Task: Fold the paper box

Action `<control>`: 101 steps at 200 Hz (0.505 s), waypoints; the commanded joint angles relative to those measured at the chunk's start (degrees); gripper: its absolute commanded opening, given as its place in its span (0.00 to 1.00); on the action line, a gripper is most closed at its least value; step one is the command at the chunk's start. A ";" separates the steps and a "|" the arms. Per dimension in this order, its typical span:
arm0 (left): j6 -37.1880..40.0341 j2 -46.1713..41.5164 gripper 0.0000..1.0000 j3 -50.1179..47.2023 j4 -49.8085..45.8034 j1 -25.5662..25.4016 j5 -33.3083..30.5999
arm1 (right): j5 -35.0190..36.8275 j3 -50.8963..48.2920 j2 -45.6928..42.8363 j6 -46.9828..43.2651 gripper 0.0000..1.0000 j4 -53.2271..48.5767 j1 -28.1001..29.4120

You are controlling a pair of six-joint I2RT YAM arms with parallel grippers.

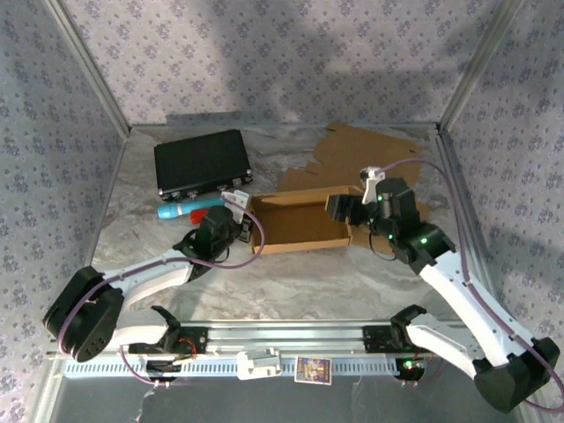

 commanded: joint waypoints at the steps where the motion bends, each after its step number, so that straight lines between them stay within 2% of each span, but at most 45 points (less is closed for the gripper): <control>1: 0.47 1.27 0.00 1.02 -5.29 -0.55 -0.04 | 0.84 7.77 0.93 2.37 0.70 -8.75 -1.41; 19: 0.79 1.19 0.00 1.31 -5.71 -0.53 0.04 | 4.35 12.99 3.04 4.86 0.69 -12.03 -3.19; 35: 0.97 0.96 0.00 1.48 -6.02 -0.54 0.09 | 4.13 19.62 7.35 6.68 0.68 -13.84 -8.49; 58: 1.18 0.56 0.00 1.40 -6.37 -0.55 -0.11 | -3.84 28.36 17.46 14.02 0.66 -20.20 -17.25; 71: 1.19 0.41 0.00 1.31 -6.48 -0.55 -0.10 | -8.57 33.97 24.04 17.19 0.61 -26.56 -20.56; 86: 1.26 0.30 0.00 1.16 -6.44 -0.49 -0.11 | -12.69 38.76 32.00 18.02 0.58 -31.71 -22.27; 101: 1.38 0.29 0.00 1.05 -6.12 -0.55 -0.16 | -13.90 42.65 38.47 15.82 0.56 -35.91 -22.24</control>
